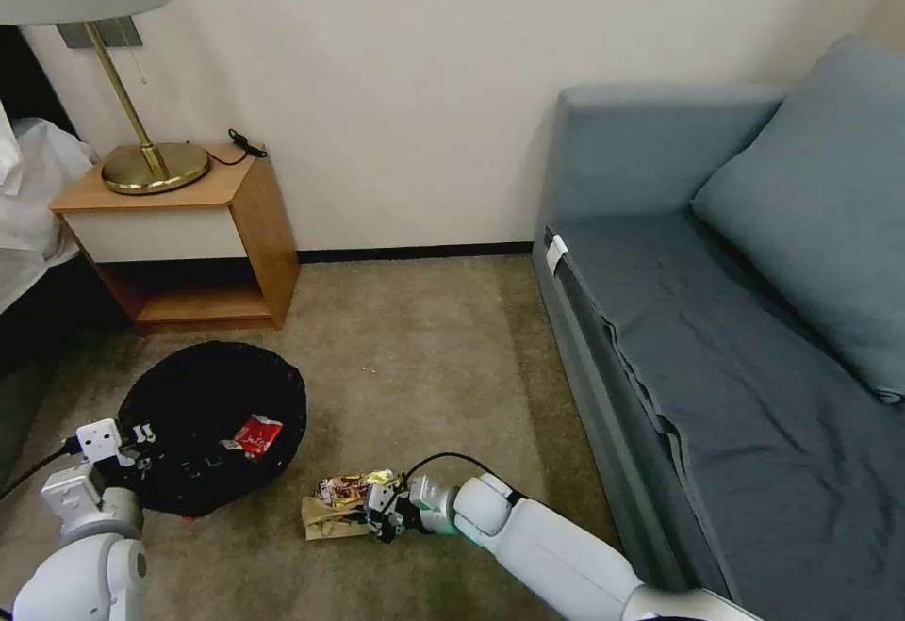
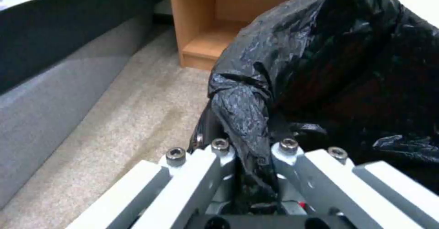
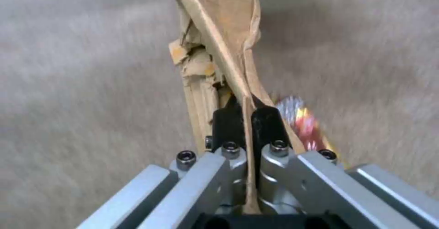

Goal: Pick up the trash bin, then pick up the garbage on the floor and place it into the trash bin.

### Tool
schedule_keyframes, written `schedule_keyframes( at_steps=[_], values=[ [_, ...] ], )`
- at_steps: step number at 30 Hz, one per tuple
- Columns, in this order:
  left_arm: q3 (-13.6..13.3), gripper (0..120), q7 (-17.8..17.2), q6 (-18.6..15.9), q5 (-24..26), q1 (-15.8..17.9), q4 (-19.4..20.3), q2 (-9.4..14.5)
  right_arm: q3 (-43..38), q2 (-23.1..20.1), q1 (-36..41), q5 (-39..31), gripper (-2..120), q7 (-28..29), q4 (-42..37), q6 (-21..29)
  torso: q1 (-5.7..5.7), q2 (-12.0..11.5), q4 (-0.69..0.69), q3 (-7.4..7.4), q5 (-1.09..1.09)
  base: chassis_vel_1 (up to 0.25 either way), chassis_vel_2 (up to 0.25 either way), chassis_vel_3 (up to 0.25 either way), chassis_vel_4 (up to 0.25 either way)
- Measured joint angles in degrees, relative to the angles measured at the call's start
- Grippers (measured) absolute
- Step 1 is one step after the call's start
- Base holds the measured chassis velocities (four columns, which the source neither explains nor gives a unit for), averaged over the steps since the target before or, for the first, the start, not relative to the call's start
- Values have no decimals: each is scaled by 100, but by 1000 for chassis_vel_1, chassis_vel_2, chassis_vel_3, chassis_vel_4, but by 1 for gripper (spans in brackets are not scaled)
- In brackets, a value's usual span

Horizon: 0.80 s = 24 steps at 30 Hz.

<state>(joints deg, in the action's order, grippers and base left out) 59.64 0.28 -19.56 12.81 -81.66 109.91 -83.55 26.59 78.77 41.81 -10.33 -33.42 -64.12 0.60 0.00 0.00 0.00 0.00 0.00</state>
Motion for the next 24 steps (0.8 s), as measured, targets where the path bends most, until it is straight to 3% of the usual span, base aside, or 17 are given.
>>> schedule_keyframes(
  at_steps=[7,13,24],
  values=[
    [49,3,13,0,82,-41,12,76,-376,-218,20,-430,0,-12,-801,260,0,0,0,0,1,0,0,0,0],
    [4,3,26,1,97,-92,83,89,-705,-247,-399,-980,0,135,-1228,458,0,0,0,0,0,0,0,0,0],
    [-185,3,87,-34,45,-135,275,54,-153,62,-1355,-2070,0,794,-1434,736,0,0,0,0,0,0,0,0,0]
  ],
)
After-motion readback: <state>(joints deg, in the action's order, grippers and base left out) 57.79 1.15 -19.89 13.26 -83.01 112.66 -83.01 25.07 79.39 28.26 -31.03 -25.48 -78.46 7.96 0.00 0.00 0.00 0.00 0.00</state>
